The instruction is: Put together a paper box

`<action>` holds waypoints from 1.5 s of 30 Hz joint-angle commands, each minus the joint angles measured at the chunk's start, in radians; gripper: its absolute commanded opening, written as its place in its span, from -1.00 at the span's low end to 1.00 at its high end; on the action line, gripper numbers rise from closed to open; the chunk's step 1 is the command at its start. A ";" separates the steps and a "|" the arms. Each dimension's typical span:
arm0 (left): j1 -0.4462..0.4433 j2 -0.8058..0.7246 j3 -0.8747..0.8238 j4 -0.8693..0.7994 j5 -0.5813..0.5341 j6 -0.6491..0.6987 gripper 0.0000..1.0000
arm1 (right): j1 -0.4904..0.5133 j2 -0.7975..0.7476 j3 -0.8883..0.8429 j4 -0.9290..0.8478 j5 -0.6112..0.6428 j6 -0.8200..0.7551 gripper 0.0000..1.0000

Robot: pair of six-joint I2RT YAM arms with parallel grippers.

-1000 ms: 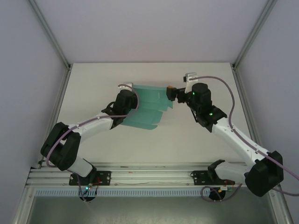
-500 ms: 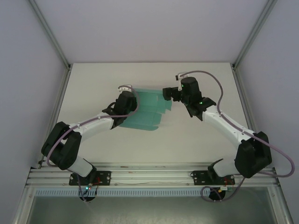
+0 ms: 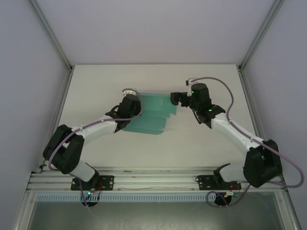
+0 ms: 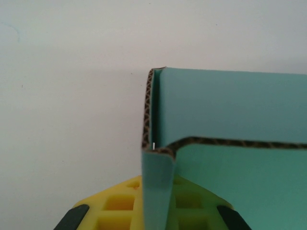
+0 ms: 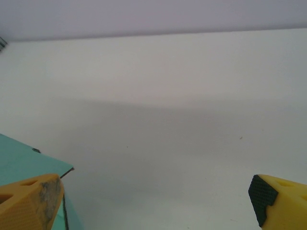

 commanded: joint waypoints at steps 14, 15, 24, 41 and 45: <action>0.020 -0.047 -0.042 0.161 0.220 0.049 -1.00 | -0.120 0.021 -0.070 0.222 -0.774 0.113 -0.25; 0.023 -0.047 -0.045 0.174 0.228 0.053 -1.00 | -0.122 0.032 -0.068 0.263 -0.801 0.139 -0.41; 0.117 0.055 -0.078 0.407 0.390 0.055 -1.00 | -0.125 0.083 -0.091 0.604 -1.101 0.382 -1.00; 0.125 0.084 -0.001 0.396 0.414 0.048 -1.00 | -0.144 0.013 0.011 0.032 -0.790 0.054 -0.15; 0.120 0.054 -0.024 0.335 0.310 0.050 -1.00 | -0.144 -0.098 -0.003 -0.043 -0.510 -0.004 0.52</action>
